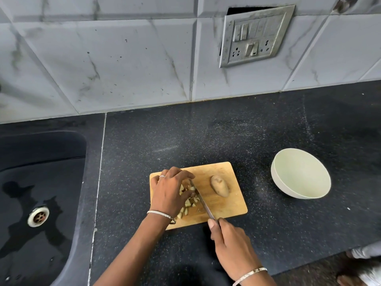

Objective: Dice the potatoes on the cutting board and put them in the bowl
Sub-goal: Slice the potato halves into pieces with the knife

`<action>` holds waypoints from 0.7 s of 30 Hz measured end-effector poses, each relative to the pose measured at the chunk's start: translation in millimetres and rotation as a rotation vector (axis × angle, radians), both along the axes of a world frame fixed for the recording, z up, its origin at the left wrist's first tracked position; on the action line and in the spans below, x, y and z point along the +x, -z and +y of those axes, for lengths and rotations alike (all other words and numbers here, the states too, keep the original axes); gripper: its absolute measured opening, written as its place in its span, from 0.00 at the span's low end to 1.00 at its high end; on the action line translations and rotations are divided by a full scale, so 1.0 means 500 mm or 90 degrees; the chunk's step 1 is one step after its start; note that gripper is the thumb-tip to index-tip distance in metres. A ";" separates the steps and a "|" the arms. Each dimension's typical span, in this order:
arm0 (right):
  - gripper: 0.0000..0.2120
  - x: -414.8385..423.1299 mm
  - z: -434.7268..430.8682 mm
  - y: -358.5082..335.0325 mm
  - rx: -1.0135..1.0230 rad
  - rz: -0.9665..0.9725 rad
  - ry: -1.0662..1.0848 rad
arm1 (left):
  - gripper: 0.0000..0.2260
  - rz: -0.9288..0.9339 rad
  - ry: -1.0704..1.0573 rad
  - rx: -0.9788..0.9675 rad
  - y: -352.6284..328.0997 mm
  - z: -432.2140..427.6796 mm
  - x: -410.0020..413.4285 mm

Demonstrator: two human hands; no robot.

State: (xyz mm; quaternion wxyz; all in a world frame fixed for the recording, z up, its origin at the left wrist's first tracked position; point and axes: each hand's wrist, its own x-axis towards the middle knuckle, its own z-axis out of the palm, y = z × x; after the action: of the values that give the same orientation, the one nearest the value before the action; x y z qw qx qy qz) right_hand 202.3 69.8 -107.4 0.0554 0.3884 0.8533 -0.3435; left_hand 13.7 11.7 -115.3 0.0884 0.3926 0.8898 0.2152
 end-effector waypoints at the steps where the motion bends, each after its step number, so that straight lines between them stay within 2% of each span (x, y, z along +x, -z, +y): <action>1: 0.20 0.003 0.003 -0.004 -0.003 0.004 -0.002 | 0.15 0.004 -0.008 -0.001 0.001 0.000 -0.004; 9: 0.20 0.028 0.017 -0.045 -0.019 0.022 0.022 | 0.04 0.029 -0.065 -0.019 0.008 -0.021 -0.035; 13: 0.22 0.019 0.015 -0.029 -0.031 0.008 0.041 | 0.06 0.020 -0.054 -0.026 0.010 -0.025 -0.039; 16: 0.29 0.012 0.011 0.001 0.000 -0.018 0.040 | 0.06 0.019 -0.057 -0.005 0.009 -0.028 -0.036; 21: 0.27 0.001 -0.006 0.014 -0.017 -0.024 0.010 | 0.08 0.018 -0.082 -0.005 0.010 -0.032 -0.039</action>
State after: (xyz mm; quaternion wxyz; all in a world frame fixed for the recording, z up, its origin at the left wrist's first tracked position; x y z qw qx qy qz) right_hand 202.8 66.7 -114.6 0.0736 0.4009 0.8443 -0.3479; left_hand -6.0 -4.3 -120.2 0.0634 0.3370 0.9153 0.2114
